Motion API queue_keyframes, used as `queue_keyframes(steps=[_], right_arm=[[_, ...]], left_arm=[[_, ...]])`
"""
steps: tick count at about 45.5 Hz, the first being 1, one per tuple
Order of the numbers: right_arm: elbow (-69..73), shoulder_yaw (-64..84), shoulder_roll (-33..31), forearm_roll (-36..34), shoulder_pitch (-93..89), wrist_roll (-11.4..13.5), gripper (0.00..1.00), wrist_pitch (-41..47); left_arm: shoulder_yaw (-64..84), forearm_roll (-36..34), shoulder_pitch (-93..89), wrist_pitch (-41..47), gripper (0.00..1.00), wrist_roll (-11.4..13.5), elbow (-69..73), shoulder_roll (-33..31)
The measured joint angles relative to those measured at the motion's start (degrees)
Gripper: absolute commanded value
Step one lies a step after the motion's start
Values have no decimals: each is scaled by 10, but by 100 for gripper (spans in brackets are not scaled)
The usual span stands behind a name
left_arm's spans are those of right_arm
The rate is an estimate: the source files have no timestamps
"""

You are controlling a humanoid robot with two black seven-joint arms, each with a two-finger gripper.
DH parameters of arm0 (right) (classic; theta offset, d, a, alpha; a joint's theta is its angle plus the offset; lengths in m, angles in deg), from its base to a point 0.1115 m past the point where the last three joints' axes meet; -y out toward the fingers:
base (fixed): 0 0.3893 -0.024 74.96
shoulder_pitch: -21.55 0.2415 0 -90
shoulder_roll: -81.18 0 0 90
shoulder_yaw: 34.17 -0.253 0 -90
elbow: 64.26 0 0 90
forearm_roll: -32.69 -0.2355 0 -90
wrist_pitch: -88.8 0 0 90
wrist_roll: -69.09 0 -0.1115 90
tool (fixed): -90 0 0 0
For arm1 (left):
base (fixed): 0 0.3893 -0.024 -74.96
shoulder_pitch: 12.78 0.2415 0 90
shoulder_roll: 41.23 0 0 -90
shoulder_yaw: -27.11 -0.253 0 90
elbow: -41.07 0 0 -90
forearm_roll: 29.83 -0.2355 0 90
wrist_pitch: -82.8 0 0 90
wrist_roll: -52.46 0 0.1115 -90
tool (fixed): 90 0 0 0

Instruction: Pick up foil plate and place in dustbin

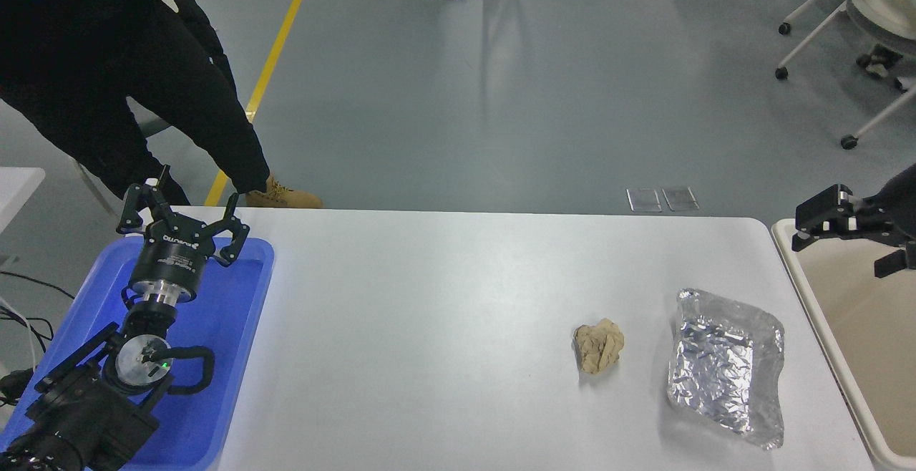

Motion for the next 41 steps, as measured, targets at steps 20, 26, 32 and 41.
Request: queue_keyframes(steps=[20,26,32,41], right_arm=[[-59,-118,-1,20,-219,-2,100,-103],[-86,-152,4,24,-275,-2,100,-123],[-111,-171,17,25,-318,-3,100,-131],[-136,-202,36,26,-367,-4,100,-143]], left_arm=[[0,0,0,0,100,0,0,0],[0,0,0,0,100,0,0,0],[0,0,0,0,100,0,0,0],[0,0,0,0,100,0,0,0]])
